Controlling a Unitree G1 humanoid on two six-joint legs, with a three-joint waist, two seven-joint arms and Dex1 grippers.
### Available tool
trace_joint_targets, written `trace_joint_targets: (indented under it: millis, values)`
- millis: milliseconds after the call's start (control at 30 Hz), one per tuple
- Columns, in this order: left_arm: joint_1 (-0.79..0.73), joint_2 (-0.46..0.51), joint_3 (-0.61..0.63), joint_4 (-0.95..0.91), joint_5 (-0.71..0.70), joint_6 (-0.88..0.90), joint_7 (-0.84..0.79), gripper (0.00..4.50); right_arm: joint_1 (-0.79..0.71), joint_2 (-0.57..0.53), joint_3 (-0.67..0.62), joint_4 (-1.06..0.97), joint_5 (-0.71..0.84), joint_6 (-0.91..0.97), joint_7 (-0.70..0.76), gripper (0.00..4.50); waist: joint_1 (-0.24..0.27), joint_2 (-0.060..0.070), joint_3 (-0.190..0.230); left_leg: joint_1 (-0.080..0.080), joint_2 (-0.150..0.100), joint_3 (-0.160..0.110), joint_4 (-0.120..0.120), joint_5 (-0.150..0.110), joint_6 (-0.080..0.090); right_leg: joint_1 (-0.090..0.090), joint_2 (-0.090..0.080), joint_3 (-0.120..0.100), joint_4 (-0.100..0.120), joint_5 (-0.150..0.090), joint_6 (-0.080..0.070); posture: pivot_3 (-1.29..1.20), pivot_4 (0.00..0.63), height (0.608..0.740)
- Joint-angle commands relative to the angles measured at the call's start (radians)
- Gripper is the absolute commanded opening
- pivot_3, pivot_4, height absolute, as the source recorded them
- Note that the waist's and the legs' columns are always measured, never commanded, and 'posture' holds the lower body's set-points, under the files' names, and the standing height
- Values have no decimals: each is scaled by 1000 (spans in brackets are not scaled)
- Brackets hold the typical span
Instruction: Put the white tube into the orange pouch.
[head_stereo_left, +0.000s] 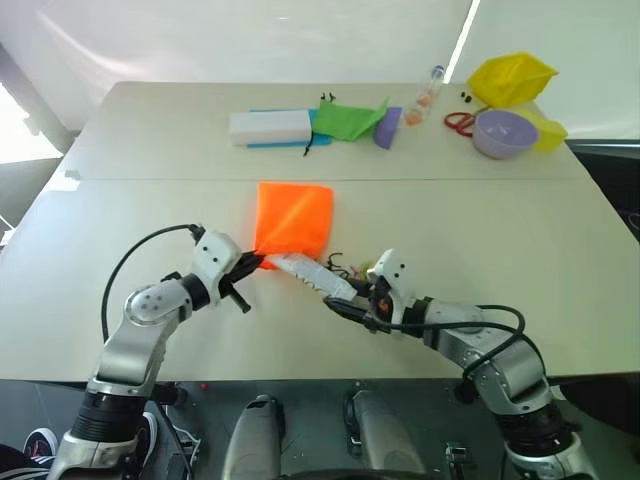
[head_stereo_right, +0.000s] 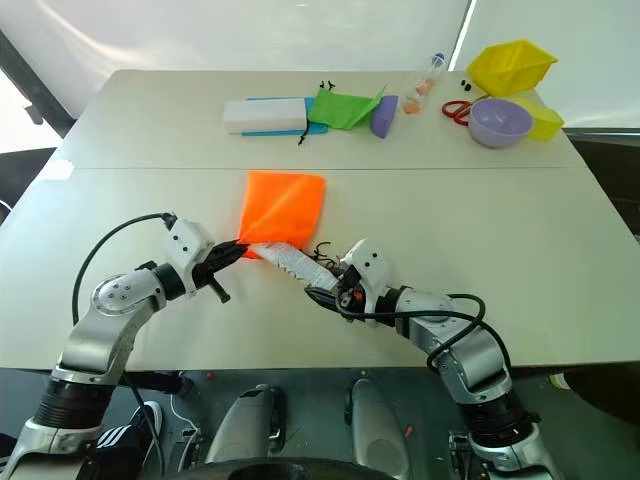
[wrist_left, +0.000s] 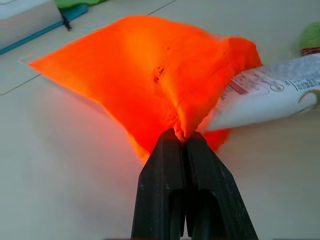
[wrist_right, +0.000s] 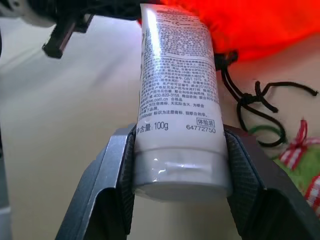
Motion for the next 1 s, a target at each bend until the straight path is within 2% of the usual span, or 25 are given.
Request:
trace_joint_targets:
  millis: [33, 233, 500, 633, 800, 1000]
  values:
    - [3, -5, -2, -41, -18, 14, -1, 0, -35, 39, -38, -21, -5, -17, -54, 1828, -1, 0, 0, 0, 0, 0, 0, 0, 0, 0, 0, 0, 0, 0, 0, 0, 150, 740]
    - [-31, -63, -20, -23, -24, 50, 43, 0, -55, 72, -47, -6, -38, -34, -114, 1828, -2, 0, 0, 0, 0, 0, 1, 0, 0, 0, 0, 0, 0, 0, 0, 0, 150, 740]
    - [-93, -193, -80, -17, -43, 116, 81, 0, -74, -5, -109, 39, -73, -69, -95, 1828, -1, 0, 0, 0, -1, 0, 2, 0, 0, 1, 0, 0, 0, 0, 0, 0, 150, 740]
    - [-108, -202, -105, -21, -40, 112, 74, 0, -73, -47, -140, 57, -82, -89, -82, 1828, -5, 0, 0, 0, -1, 0, 2, 0, 0, 1, 0, 0, 0, 1, 0, 0, 150, 740]
    - [-118, -208, -106, -29, -62, 102, 54, 0, -119, -42, -182, 100, -94, -141, -102, 1828, -6, 0, 0, 1, 0, -1, 1, 0, 0, 1, 2, 0, 1, 0, 0, 0, 150, 740]
    - [-140, -225, -113, -5, -51, 93, 69, 0, -53, -123, -116, 15, -47, -93, 23, 1828, 0, 0, 0, 0, -1, -1, 2, 0, 0, 3, 0, 0, 0, 0, 0, 0, 150, 740]
